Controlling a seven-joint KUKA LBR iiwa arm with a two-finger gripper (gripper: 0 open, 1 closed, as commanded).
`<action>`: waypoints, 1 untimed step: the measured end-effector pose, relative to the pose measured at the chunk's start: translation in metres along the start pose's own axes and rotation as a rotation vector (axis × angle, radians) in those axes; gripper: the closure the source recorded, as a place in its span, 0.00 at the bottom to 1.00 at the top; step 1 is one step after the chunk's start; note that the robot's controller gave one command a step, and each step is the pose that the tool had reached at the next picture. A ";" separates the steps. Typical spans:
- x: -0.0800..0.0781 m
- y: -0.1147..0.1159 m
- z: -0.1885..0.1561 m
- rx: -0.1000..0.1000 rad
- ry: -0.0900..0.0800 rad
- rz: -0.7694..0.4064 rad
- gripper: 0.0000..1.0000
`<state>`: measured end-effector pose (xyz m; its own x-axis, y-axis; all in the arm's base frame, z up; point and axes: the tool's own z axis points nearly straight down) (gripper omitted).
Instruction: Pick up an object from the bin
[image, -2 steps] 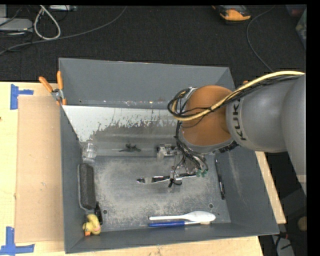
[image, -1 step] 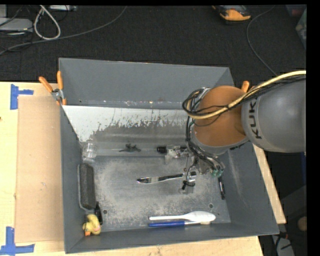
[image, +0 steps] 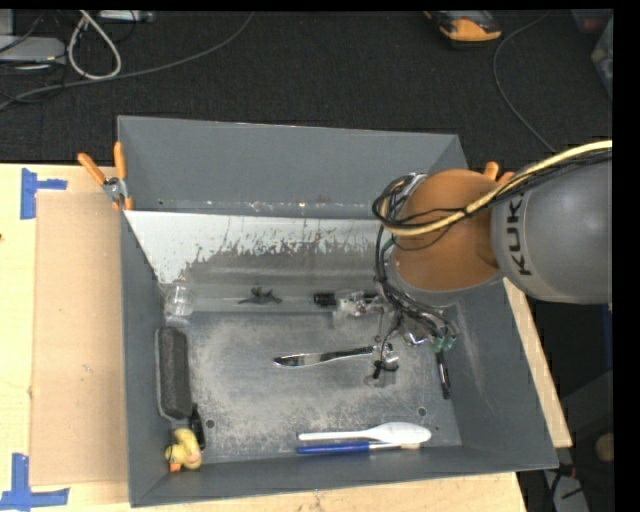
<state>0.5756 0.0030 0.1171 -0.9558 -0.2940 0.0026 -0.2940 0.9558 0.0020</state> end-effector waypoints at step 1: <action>0.007 -0.019 0.050 -0.001 -0.001 0.017 0.00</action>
Offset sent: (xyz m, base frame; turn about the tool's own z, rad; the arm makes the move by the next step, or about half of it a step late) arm -0.0027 -0.0218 -0.0471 -0.0758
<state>0.5744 -0.0172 0.0666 -0.9606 -0.2779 0.0017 -0.2779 0.9606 0.0031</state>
